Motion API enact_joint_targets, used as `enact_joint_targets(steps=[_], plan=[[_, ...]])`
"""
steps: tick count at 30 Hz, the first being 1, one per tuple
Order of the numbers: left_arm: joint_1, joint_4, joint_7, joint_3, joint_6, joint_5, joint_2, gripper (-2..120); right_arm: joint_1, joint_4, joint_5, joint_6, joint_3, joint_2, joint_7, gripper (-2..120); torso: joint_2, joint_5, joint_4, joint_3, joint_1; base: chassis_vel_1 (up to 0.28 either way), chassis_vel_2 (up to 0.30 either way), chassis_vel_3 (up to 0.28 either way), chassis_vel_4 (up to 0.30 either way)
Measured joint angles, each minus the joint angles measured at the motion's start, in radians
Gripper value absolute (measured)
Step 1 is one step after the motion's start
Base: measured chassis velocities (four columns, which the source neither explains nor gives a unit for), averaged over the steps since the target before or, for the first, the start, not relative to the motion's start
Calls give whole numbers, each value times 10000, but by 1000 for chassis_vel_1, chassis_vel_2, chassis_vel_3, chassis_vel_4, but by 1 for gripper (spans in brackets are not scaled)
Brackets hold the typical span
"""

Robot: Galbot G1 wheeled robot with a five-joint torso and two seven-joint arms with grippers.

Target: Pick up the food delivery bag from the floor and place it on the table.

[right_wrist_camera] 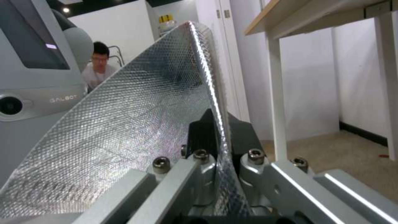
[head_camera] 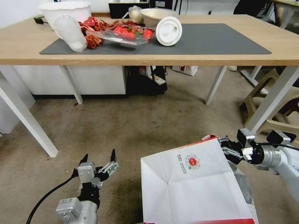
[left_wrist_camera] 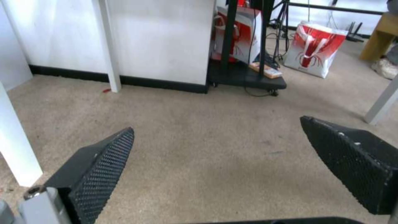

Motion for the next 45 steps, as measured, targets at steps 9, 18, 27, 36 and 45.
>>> enact_joint_targets(steps=[9,18,27,36,45], plan=[[62,-30,51,-9,-48,8,11,100,-25,14,-60,0,2,29,-89,0,0,0,0,0,0,0,0,0,0],[107,30,94,-38,-212,119,51,100,-232,55,-298,5,96,157,-265,0,137,-1,0,123,1,0,0,0,0],[33,99,33,-60,-205,127,145,100,-418,89,-463,24,138,407,-314,0,503,-1,1,472,21,0,0,0,0],[-57,135,22,-122,-109,108,255,100,-278,51,-519,33,98,470,-252,0,930,-1,0,854,74,0,0,0,0],[-154,183,12,-117,-52,75,271,100,-168,23,-529,33,29,465,-173,0,1263,-1,0,1123,136,0,0,0,0]])
